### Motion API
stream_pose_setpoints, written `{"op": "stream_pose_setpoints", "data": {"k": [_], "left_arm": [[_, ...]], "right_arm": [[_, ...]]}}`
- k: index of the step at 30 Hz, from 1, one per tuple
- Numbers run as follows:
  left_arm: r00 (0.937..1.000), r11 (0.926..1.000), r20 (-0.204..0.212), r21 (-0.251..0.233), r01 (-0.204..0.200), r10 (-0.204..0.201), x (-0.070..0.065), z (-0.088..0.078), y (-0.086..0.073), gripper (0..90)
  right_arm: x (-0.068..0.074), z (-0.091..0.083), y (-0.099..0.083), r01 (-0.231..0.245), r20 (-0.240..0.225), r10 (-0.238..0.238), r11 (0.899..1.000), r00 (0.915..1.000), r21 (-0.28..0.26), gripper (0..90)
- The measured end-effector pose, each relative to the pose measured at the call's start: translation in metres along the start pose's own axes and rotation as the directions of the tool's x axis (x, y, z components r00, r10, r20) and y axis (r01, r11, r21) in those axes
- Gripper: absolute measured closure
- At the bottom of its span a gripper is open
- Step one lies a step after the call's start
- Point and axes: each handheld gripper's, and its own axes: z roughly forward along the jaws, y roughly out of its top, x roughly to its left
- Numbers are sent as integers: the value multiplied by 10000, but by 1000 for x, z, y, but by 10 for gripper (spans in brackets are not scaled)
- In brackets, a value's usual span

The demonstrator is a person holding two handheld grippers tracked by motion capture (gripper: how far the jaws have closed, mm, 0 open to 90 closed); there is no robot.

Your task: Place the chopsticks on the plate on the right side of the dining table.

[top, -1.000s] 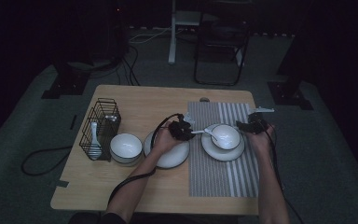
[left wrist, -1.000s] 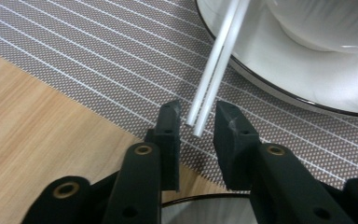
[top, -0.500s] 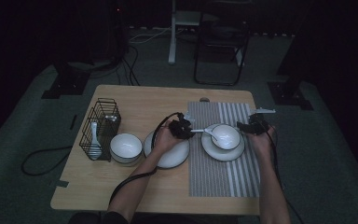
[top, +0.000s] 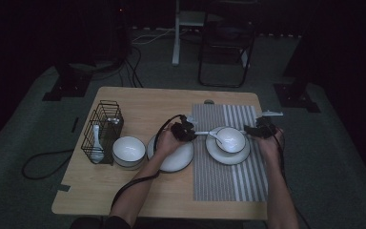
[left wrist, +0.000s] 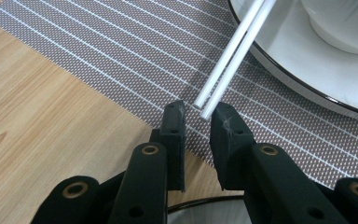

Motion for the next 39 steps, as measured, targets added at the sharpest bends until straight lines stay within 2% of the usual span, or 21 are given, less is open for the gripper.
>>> {"op": "stream_pose_setpoints", "data": {"k": [17,26,39], "left_arm": [[9996,10000,-292,-72,45,-47,4,-8,-2,786],[9995,9999,-310,14,-100,100,2,-7,-1,825],[9997,10000,-243,33,-45,45,1,-5,0,878]], "right_arm": [[0,0,-1,-5,31,5,10000,10000,7,338],[0,-1,-1,-9,13,9,10000,10000,-3,338],[-3,-2,-4,-50,34,50,10000,10000,0,338]]}}
